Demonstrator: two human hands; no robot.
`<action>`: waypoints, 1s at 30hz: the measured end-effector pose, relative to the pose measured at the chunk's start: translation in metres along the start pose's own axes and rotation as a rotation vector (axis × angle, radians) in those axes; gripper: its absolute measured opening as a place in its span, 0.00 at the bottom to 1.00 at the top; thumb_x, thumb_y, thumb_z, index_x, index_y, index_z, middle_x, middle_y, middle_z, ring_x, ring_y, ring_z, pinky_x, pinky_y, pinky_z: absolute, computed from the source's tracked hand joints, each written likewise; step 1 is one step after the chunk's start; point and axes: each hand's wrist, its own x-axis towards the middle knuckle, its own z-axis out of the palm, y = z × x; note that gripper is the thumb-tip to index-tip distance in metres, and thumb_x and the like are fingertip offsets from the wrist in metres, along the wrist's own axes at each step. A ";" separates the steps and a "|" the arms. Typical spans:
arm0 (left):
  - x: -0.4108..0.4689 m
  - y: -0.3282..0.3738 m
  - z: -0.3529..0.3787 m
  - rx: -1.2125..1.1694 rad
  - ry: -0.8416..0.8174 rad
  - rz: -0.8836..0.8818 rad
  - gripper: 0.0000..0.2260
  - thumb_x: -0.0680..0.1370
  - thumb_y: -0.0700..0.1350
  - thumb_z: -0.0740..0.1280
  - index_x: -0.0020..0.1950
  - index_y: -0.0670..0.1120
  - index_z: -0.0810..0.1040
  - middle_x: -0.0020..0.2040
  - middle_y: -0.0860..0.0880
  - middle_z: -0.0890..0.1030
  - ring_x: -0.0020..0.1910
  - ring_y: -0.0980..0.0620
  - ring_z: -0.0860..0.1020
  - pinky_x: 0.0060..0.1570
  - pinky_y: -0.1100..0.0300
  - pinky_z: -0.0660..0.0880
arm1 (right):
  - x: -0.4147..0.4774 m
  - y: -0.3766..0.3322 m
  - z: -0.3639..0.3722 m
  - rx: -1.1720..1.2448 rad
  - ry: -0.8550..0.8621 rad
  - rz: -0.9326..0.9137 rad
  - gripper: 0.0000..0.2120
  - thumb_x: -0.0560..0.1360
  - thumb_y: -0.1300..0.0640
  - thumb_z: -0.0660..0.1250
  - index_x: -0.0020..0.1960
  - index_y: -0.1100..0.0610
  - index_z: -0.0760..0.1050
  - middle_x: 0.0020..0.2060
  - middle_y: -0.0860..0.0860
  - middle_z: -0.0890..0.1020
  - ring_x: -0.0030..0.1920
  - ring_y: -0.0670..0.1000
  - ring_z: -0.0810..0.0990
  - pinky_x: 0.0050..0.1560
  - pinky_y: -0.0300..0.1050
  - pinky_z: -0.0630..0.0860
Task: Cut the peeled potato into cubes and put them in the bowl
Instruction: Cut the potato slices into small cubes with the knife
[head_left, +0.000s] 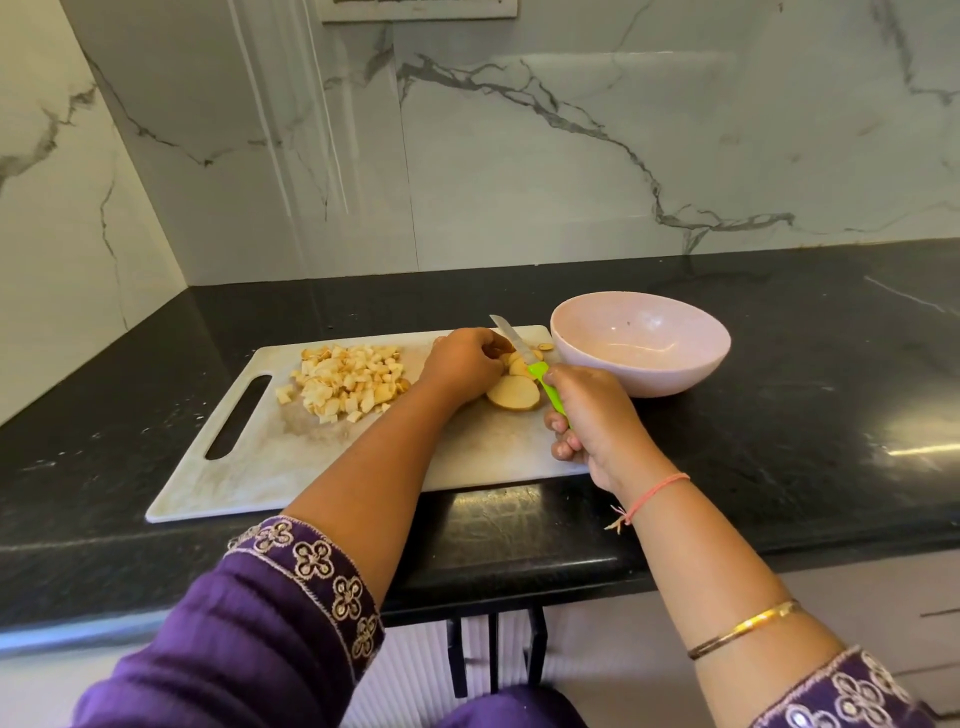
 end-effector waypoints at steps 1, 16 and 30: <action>0.001 0.000 0.000 0.005 -0.011 -0.003 0.14 0.78 0.42 0.64 0.63 0.47 0.77 0.58 0.48 0.80 0.56 0.51 0.76 0.49 0.62 0.71 | 0.000 0.000 0.000 0.002 0.000 0.000 0.10 0.79 0.58 0.56 0.39 0.56 0.70 0.24 0.51 0.65 0.19 0.44 0.59 0.24 0.36 0.56; 0.006 0.005 -0.006 0.213 -0.107 0.010 0.14 0.78 0.44 0.65 0.63 0.45 0.74 0.61 0.44 0.76 0.54 0.48 0.76 0.49 0.59 0.72 | 0.004 0.002 0.001 0.006 0.006 -0.022 0.12 0.78 0.57 0.56 0.37 0.55 0.69 0.24 0.51 0.64 0.21 0.45 0.59 0.23 0.35 0.56; -0.013 -0.009 -0.020 -0.030 0.079 -0.116 0.06 0.76 0.43 0.69 0.52 0.46 0.79 0.48 0.50 0.79 0.44 0.55 0.75 0.40 0.65 0.70 | 0.004 0.003 -0.002 -0.015 0.024 -0.030 0.11 0.79 0.57 0.57 0.38 0.56 0.70 0.24 0.51 0.65 0.21 0.45 0.60 0.22 0.35 0.57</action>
